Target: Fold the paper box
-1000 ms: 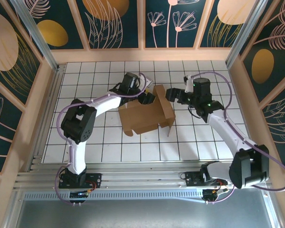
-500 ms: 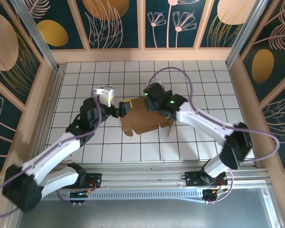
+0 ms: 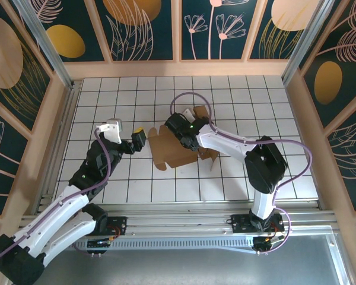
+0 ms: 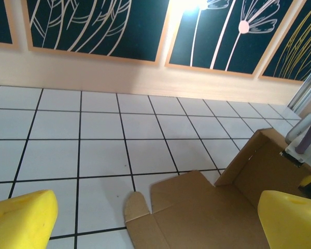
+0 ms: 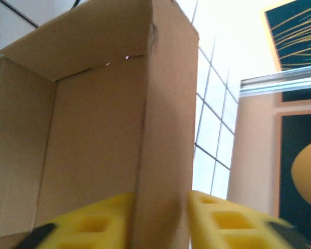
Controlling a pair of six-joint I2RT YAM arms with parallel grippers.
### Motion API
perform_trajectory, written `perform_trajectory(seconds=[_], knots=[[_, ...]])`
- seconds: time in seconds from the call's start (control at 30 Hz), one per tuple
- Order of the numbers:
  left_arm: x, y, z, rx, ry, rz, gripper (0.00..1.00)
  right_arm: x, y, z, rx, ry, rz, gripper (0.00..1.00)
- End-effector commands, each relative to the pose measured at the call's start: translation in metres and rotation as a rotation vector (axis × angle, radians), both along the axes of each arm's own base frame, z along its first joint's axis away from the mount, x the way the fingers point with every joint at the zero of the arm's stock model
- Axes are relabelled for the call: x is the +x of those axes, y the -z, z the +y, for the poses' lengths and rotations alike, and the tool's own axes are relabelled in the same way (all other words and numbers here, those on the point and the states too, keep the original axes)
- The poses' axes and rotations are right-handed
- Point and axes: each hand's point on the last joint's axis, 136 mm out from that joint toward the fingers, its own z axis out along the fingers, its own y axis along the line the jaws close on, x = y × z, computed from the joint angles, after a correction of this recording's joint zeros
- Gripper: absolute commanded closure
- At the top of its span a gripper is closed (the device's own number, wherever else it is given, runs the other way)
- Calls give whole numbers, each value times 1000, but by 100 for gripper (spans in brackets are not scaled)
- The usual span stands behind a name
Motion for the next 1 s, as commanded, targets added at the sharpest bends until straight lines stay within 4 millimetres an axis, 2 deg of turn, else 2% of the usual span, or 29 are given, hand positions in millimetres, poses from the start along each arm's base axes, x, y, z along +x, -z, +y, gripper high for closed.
perform_trajectory(seconds=[0.0,0.07,0.13,0.3,0.4,0.53,0.67,0.73,0.83,0.9,0.97], knots=[[2,-3,1,-1,-13,0,1,11,-20,-3,-114,-57,-75,83],[2,-4,0,-1,-7,-6,1,17,-29,2,-150,-129,-106,90],[1,-7,1,-3,-8,-15,1,22,-37,9,-203,-221,-137,92],[0,-12,2,-12,-11,-29,1,34,-77,26,-331,-464,-317,94],[0,-11,2,-24,-11,-26,1,35,-88,45,-382,-629,-373,96],[-1,-9,2,-50,-14,-17,1,21,-80,84,-430,-911,-443,98],[-1,-4,5,-92,-40,16,1,20,-73,107,-421,-1007,-515,97],[0,0,5,-107,-53,42,1,15,-62,113,-400,-1058,-525,96],[3,6,7,-144,-91,106,1,11,-53,114,-370,-1075,-551,87],[7,10,5,-164,-110,157,1,9,-53,113,-337,-1063,-567,75],[12,9,-6,-169,-78,199,1,5,-54,110,-288,-1054,-563,61]])
